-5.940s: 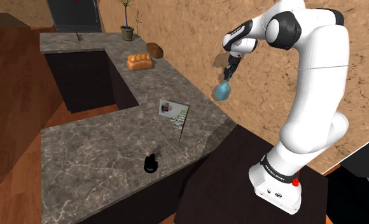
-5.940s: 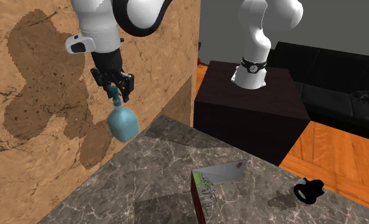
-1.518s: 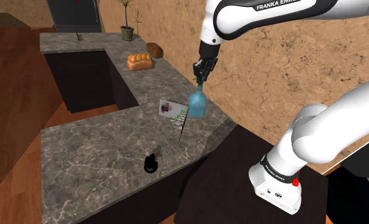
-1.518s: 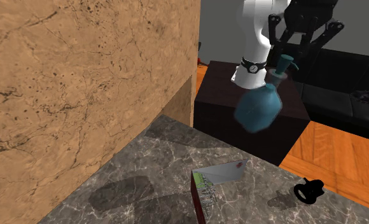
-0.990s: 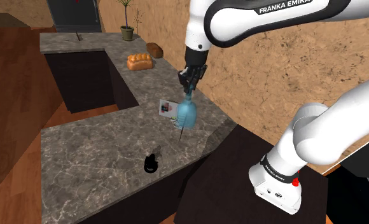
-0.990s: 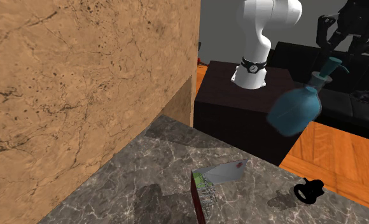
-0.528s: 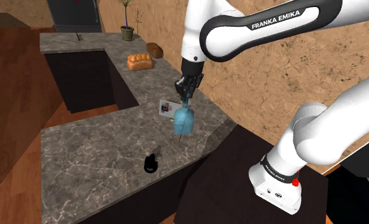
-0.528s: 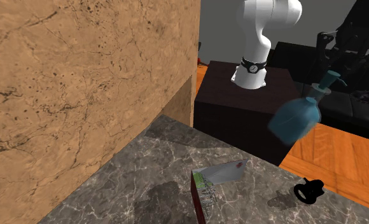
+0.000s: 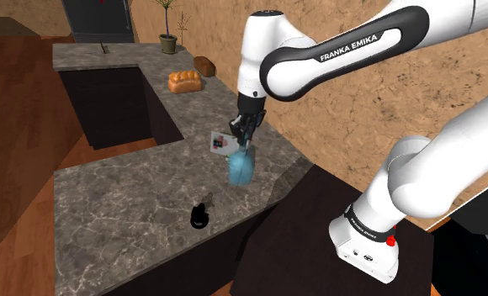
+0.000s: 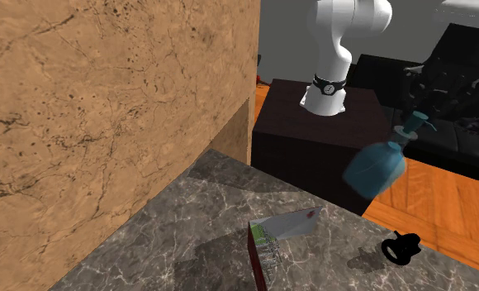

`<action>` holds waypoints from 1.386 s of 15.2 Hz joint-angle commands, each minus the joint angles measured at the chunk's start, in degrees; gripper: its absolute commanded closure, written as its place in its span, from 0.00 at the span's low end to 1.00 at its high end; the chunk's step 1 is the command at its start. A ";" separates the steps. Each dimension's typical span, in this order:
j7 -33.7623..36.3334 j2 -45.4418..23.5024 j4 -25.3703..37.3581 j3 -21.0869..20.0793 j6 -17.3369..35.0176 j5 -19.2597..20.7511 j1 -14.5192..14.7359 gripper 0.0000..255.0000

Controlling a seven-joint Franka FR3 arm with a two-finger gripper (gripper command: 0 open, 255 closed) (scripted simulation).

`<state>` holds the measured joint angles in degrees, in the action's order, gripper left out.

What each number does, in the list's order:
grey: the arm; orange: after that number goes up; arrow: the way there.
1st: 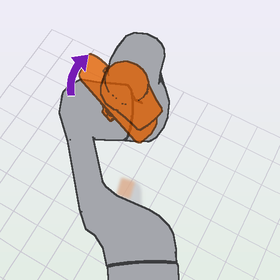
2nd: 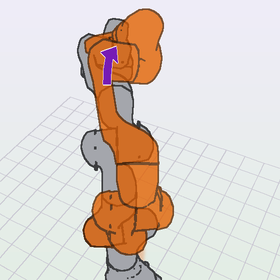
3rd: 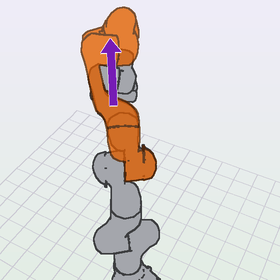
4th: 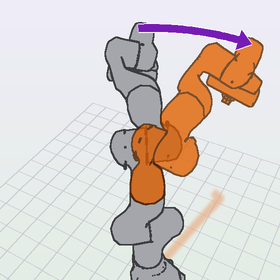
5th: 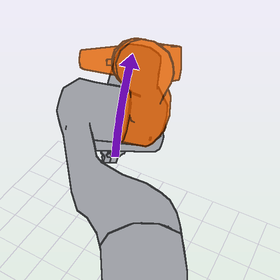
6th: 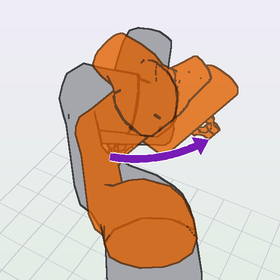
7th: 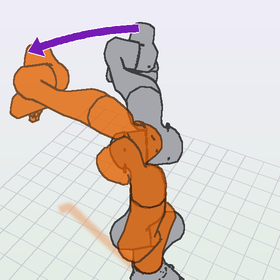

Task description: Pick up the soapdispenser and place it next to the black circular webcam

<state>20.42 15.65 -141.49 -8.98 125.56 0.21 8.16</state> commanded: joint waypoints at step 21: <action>3.13 -12.71 -6.53 -0.76 19.10 3.41 -0.79 1.00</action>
<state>23.27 3.81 -147.93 -9.72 143.66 3.29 7.42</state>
